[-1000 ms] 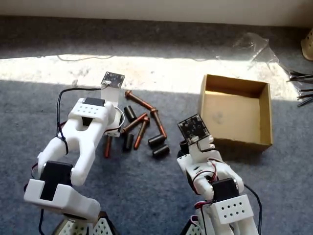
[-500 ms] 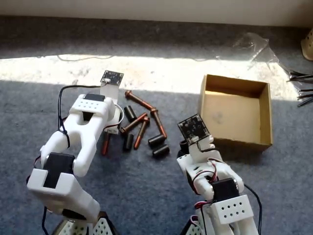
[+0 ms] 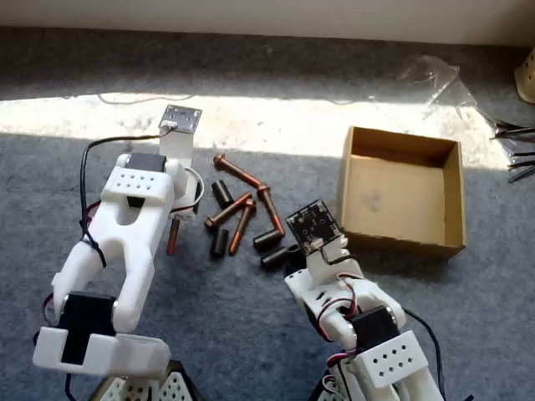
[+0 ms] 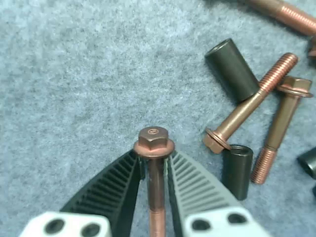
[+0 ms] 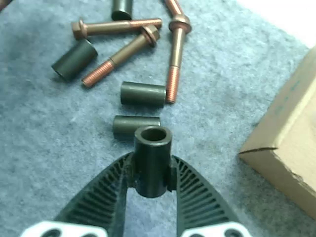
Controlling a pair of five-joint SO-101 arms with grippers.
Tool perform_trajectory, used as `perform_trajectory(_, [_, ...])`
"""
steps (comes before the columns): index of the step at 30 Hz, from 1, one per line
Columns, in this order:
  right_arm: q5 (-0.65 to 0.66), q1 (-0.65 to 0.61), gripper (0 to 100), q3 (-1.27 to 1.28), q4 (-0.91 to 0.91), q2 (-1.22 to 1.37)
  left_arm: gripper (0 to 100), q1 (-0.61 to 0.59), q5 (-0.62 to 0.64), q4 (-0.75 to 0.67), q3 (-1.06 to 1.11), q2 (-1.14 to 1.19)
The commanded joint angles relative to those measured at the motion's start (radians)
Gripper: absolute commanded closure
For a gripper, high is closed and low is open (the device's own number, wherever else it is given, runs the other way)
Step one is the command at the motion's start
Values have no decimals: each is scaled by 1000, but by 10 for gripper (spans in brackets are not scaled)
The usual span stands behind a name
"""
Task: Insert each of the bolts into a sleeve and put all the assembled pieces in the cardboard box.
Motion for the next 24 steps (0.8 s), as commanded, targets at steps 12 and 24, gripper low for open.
perform_trajectory(12, [-17,-51,995,-326,12,-21,995,113,-132,244,-38,-545])
perform_trajectory(24, [-18,-53,995,-541,173,-124,995,120,-137,265,53,-891])
